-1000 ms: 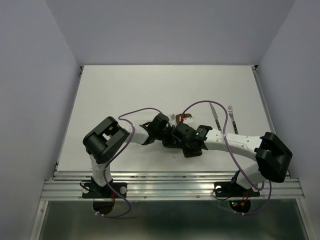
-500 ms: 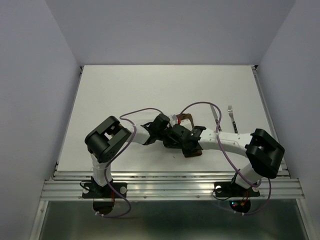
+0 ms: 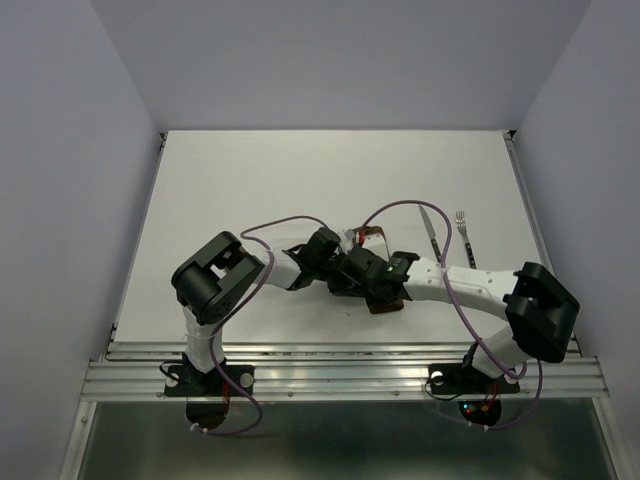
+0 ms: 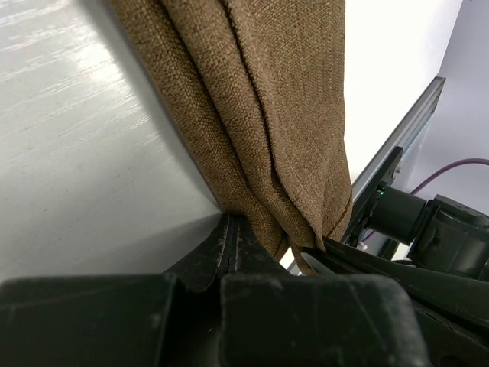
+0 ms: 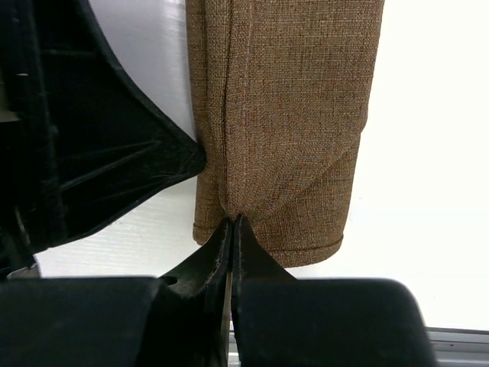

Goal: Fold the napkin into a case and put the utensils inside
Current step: Smooth out the smaller rectangle-folded napkin at the center of the board.

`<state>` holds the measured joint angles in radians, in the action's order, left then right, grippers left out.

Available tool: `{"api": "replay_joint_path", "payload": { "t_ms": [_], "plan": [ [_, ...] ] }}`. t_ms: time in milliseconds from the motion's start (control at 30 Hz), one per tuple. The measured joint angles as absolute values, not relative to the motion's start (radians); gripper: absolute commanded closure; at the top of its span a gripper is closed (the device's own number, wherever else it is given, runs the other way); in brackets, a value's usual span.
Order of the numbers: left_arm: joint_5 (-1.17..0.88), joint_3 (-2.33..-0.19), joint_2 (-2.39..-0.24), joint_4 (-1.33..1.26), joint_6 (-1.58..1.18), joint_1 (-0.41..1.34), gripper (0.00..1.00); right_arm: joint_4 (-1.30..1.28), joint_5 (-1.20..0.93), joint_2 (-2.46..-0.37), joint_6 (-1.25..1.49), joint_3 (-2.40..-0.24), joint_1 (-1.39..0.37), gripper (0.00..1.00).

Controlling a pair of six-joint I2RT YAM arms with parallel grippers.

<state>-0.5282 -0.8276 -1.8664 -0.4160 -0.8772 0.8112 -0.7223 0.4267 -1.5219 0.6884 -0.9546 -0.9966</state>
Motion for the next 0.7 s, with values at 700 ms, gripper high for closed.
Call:
{"api": "replay_joint_path", "payload": {
  "t_ms": [700],
  "plan": [
    [-0.526,-0.834,-1.873,-0.422,-0.878,0.823,1.00,-0.699,0.385,-1.516,0.685,-0.992,-0.997,0.99]
  ]
}}
